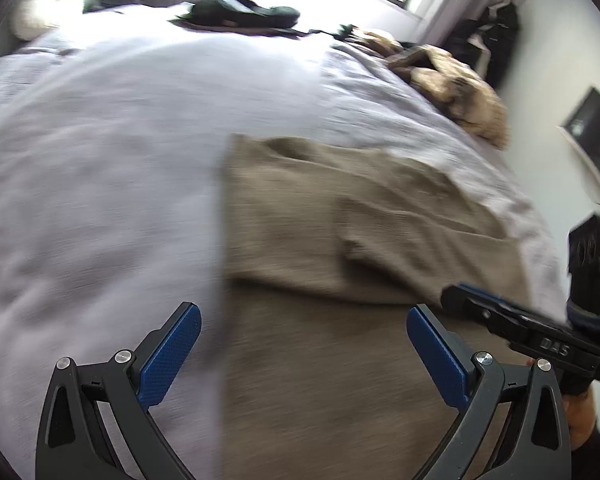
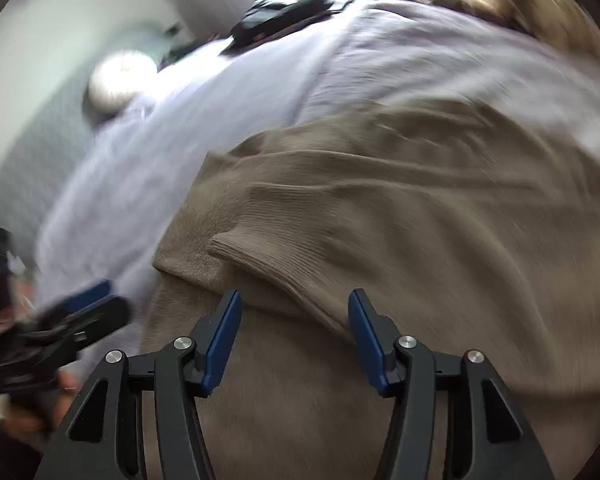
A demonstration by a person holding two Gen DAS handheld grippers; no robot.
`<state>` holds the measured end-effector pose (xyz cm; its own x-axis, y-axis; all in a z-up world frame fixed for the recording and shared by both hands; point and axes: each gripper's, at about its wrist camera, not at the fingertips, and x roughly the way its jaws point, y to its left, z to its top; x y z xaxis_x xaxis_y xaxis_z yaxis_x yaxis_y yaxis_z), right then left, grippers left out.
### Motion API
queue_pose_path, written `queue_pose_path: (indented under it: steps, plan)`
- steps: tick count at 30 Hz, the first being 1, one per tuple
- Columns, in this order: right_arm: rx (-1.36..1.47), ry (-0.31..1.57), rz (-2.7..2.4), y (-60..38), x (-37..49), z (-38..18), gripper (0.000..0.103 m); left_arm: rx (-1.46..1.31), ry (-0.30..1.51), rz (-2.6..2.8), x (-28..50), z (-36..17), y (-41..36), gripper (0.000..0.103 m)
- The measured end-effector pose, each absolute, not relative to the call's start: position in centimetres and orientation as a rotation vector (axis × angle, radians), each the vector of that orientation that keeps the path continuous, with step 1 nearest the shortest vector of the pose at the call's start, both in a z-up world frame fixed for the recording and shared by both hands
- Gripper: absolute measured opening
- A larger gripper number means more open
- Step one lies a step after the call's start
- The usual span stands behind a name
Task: Fold small clothes
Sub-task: 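Fold the sleeve and side across the sweater body with the right gripper, then lay the sleeve cuff flat and open the right gripper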
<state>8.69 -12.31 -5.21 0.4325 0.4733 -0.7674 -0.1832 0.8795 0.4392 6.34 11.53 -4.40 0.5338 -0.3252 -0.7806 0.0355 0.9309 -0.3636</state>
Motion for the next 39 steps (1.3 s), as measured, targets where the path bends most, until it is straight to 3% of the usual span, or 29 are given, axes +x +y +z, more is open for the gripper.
queue_pose_path:
  steps: [9, 11, 13, 14, 15, 16, 17, 19, 20, 24, 32, 34, 37, 38, 39]
  plan:
    - [0.828, 0.971, 0.195, -29.1, 2.9, -7.2, 0.063, -0.501, 1.113, -0.416, 12.4, -7.3, 6.0, 0.103]
    - [0.928, 0.939, 0.138, -31.8, 1.9, -7.9, 0.063, -0.539, 1.114, -0.41, 13.1, -7.5, 6.0, 0.096]
    - [1.032, 0.9, 0.104, -34.0, 1.3, -9.0, 0.063, -0.55, 1.125, -0.399, 13.8, -7.7, 6.0, 0.078]
    - [1.072, 0.883, 0.099, -34.7, 1.3, -9.4, 0.063, -0.551, 1.138, -0.395, 14.2, -8.0, 5.8, 0.054]
    - [1.116, 0.864, 0.097, -35.2, 1.4, -10.0, 0.063, -0.551, 1.151, -0.394, 14.5, -8.3, 5.7, 0.023]
    - [1.14, 0.852, 0.093, -35.5, 1.5, -10.3, 0.063, -0.554, 1.165, -0.395, 14.7, -8.6, 5.8, 0.009]
    - [1.163, 0.838, 0.087, -35.7, 1.7, -10.6, 0.063, -0.565, 1.17, -0.397, 14.8, -8.7, 5.9, 0.007]
    - [1.154, 0.831, 0.09, -35.5, 2.5, -10.4, 0.015, -0.571, 1.122, -0.397, 14.7, -7.7, 6.3, 0.007]
    - [1.127, 0.832, 0.094, -35.7, 2.6, -10.0, 0.007, -0.56, 1.099, -0.398, 14.6, -7.1, 6.5, 0.007]
    - [0.944, 0.802, 0.093, -35.3, 3.2, -7.2, 0.007, -0.514, 1.044, -0.417, 14.1, -5.5, 7.2, 0.007]
    - [0.921, 0.898, 0.034, -36.3, 1.0, -10.5, 0.004, -0.542, 1.124, -0.369, 12.6, -9.9, 7.8, 0.01]
    - [0.888, 0.919, 0.039, -36.5, 0.6, -9.6, 0.008, -0.538, 1.13, -0.361, 12.5, -9.6, 8.1, 0.012]
    - [0.814, 0.904, 0.023, -36.8, -0.2, -7.5, 0.019, -0.457, 1.093, -0.283, 11.7, -8.2, 8.9, 0.04]
    - [0.812, 0.871, 0.035, -37.0, -0.3, -6.7, 0.027, -0.421, 1.061, -0.26, 11.4, -7.3, 9.1, 0.064]
    - [0.808, 0.841, 0.039, -37.4, -0.5, -6.1, 0.047, -0.397, 1.033, -0.242, 11.0, -6.7, 9.1, 0.084]
